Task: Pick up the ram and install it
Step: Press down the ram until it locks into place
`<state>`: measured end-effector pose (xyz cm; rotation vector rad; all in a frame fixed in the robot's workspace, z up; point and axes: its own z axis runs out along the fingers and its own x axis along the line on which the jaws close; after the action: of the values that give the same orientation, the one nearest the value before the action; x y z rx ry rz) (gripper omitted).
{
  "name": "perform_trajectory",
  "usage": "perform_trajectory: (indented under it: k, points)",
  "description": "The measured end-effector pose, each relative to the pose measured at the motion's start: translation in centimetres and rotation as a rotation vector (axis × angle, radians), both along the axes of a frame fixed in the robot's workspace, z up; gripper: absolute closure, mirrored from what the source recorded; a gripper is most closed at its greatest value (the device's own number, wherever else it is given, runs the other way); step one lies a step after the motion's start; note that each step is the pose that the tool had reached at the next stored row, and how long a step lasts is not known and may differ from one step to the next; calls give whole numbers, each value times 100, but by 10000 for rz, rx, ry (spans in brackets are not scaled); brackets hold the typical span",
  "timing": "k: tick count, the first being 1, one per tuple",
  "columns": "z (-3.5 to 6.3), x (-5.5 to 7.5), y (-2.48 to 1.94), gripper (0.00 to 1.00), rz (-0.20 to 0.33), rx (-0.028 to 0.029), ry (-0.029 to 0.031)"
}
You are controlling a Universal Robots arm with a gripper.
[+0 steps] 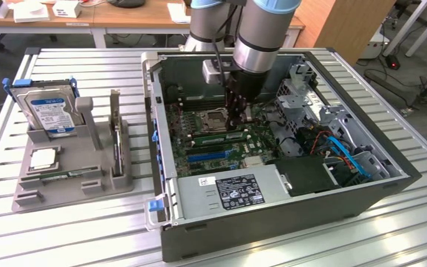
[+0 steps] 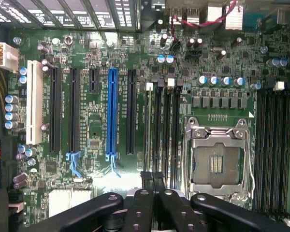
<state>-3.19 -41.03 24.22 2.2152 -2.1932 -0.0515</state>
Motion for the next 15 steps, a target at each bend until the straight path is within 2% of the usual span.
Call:
perform_trajectory:
  k: [6,15]
  points:
    - [-5,1,1,91,-2,2,-1]
    - [-66,0,-1,91,-1,0,1]
